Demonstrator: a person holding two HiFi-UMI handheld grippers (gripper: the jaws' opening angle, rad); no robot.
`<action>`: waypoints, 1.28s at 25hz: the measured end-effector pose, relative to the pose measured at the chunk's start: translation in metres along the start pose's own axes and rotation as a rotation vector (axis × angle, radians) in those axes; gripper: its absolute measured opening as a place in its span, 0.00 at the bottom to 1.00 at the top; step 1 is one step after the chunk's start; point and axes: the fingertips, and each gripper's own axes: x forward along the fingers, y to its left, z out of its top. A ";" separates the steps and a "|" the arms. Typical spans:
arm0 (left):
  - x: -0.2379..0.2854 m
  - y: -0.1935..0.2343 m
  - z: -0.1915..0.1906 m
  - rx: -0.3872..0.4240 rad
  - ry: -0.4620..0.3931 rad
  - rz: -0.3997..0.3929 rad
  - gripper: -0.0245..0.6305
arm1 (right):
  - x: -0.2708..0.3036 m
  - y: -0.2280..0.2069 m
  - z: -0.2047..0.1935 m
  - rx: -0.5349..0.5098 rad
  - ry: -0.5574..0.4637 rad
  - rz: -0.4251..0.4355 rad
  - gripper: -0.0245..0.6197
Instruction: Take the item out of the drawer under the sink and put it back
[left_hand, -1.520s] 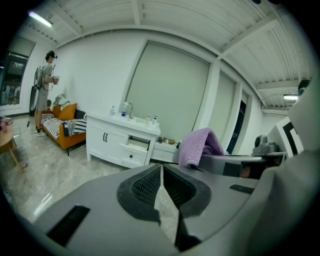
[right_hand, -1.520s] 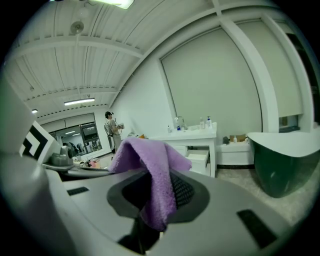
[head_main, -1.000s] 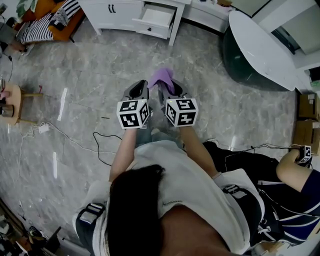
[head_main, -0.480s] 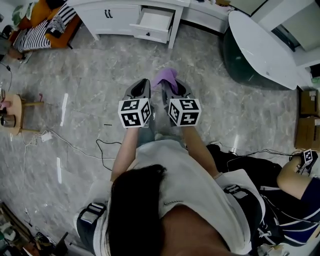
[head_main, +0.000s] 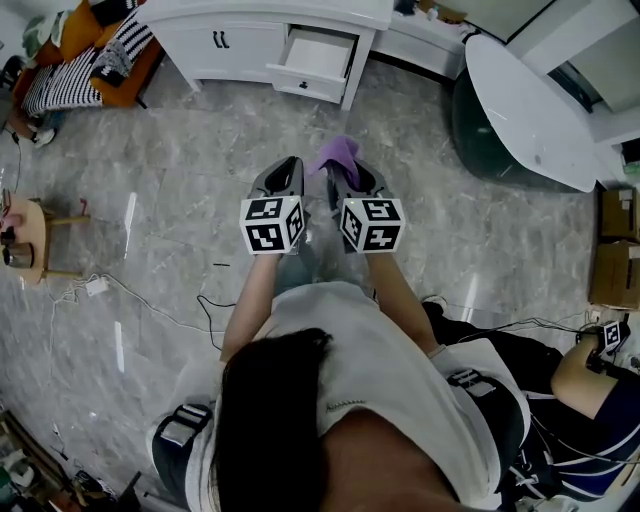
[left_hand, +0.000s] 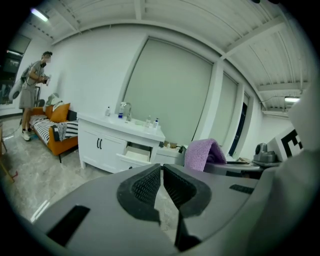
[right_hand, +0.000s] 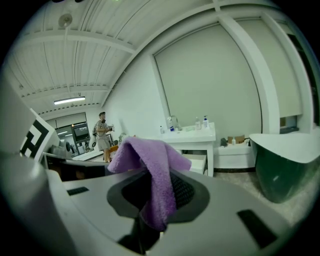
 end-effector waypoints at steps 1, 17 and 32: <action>0.004 0.004 0.004 0.002 0.001 -0.003 0.07 | 0.006 0.001 0.004 0.000 0.000 -0.002 0.16; 0.076 0.069 0.062 0.027 0.028 -0.085 0.07 | 0.103 0.002 0.048 0.030 0.000 -0.067 0.16; 0.116 0.097 0.083 0.043 0.052 -0.154 0.07 | 0.142 -0.007 0.060 0.076 -0.010 -0.149 0.16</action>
